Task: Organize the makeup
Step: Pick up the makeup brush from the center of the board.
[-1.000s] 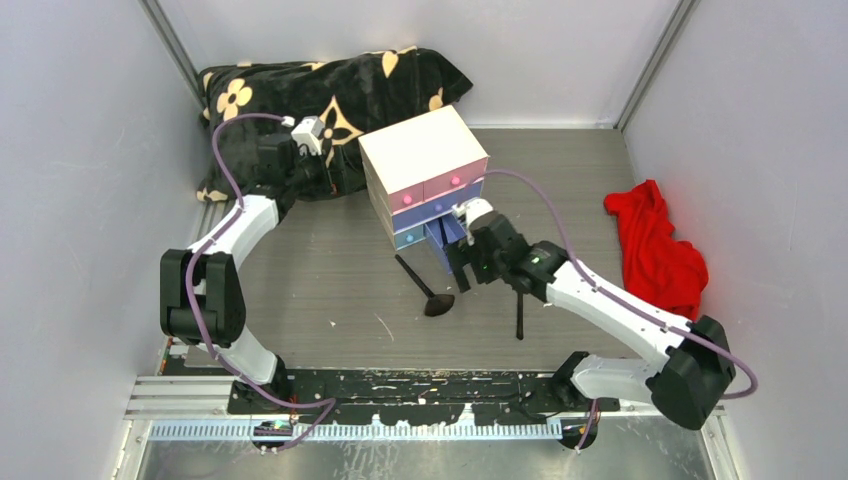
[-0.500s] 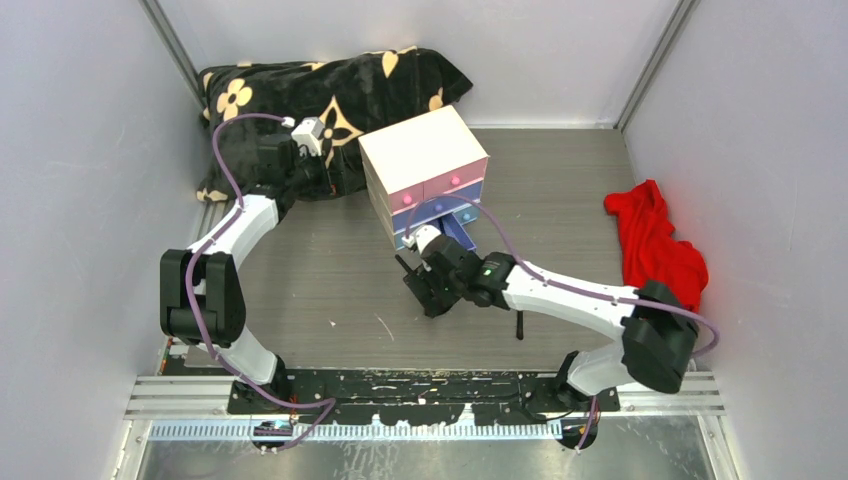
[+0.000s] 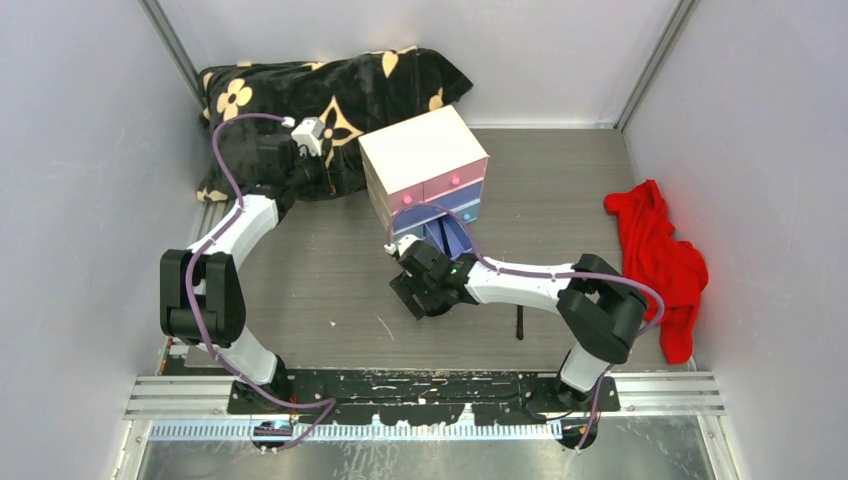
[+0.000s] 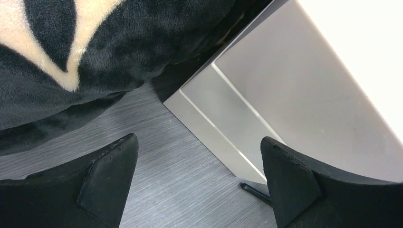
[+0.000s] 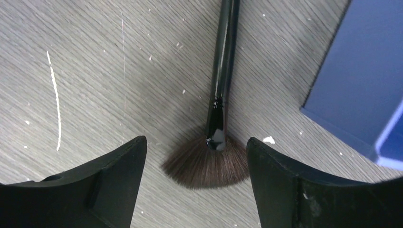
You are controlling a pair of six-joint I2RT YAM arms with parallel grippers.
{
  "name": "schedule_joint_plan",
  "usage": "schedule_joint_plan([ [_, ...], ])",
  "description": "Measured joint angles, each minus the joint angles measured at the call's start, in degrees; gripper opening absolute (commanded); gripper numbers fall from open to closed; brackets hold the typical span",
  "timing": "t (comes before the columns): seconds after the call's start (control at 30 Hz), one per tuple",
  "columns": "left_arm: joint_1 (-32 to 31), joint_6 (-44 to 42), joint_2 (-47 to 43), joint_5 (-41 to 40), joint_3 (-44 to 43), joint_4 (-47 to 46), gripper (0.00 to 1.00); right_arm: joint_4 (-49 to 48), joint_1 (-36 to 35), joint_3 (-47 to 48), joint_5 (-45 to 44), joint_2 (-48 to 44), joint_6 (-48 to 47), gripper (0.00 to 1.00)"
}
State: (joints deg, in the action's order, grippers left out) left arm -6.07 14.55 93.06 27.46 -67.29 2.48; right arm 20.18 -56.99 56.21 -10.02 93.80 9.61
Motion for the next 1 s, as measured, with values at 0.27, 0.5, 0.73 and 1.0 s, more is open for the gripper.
schedule_joint_plan([
  [0.27,0.0,0.0,-0.5,0.0,0.0,0.0,1.0,-1.6,0.0,1.9,0.3,5.3,0.0,0.74],
  [0.5,0.0,0.0,-0.6,0.0,0.1,0.0,1.0,-2.0,0.0,1.9,-2.7,5.9,0.9,0.7],
  [0.73,0.0,-0.1,-1.0,0.0,0.3,0.0,1.0,-4.0,0.5,1.3,-2.2,6.1,1.3,0.64],
  [1.0,0.0,-0.3,-1.4,0.0,0.3,0.0,1.0,-6.5,3.0,0.3,2.6,6.1,1.8,0.63],
])
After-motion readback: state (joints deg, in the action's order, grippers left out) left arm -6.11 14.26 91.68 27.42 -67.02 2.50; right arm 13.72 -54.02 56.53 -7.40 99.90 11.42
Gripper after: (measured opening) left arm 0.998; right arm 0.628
